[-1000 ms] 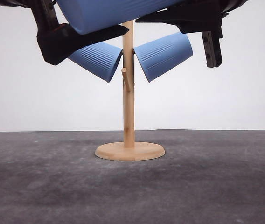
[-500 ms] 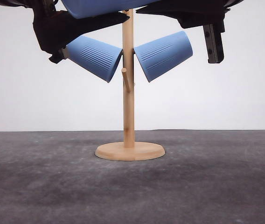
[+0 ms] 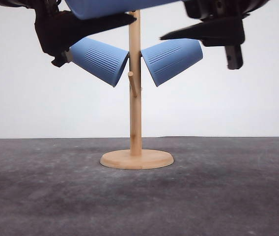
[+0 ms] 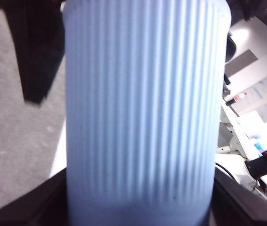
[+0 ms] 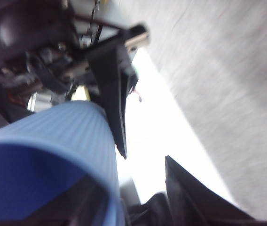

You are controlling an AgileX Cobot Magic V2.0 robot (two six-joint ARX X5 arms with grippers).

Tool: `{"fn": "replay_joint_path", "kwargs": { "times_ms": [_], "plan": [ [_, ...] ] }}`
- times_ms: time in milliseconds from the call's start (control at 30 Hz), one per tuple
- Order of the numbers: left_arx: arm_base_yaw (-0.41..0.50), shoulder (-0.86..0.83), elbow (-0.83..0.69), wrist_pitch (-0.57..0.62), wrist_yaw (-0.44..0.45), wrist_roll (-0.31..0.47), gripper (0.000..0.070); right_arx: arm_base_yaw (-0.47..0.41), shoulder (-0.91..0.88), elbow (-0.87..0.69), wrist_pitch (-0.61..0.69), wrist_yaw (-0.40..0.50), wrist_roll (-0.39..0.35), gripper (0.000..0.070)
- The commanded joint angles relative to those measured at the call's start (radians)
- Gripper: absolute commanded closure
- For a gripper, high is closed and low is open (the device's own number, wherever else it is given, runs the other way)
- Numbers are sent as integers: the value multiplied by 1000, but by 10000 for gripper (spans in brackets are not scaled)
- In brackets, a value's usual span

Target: Place three cups

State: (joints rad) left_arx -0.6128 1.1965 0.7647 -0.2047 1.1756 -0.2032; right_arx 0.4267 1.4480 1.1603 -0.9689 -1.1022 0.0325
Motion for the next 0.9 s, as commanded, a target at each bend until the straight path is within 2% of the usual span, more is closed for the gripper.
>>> {"fn": "replay_joint_path", "kwargs": {
  "times_ms": [0,167,267,367,500,600,733,867],
  "plan": [
    [-9,8,14,11,1,-28,349,-33,-8,24,11,3,-25,471],
    [-8,8,14,11,-74,-100,349,-171,-48,27,17,4,-47,470],
    [-8,8,14,11,-125,-180,349,-236,-67,27,18,20,-54,471],
    [-8,8,14,13,-163,-296,350,-279,-79,27,17,92,-68,471],
    [-8,8,15,19,-226,-538,350,-308,-84,27,6,196,-88,471],
    [-8,8,19,21,-288,-676,350,-311,-83,26,-4,250,-104,471],
    [-4,8,27,31,-390,-818,349,-311,-84,26,-6,307,-112,471],
    [27,9,27,77,-457,-946,348,-312,-83,26,-6,379,-121,471]
  ]
}}
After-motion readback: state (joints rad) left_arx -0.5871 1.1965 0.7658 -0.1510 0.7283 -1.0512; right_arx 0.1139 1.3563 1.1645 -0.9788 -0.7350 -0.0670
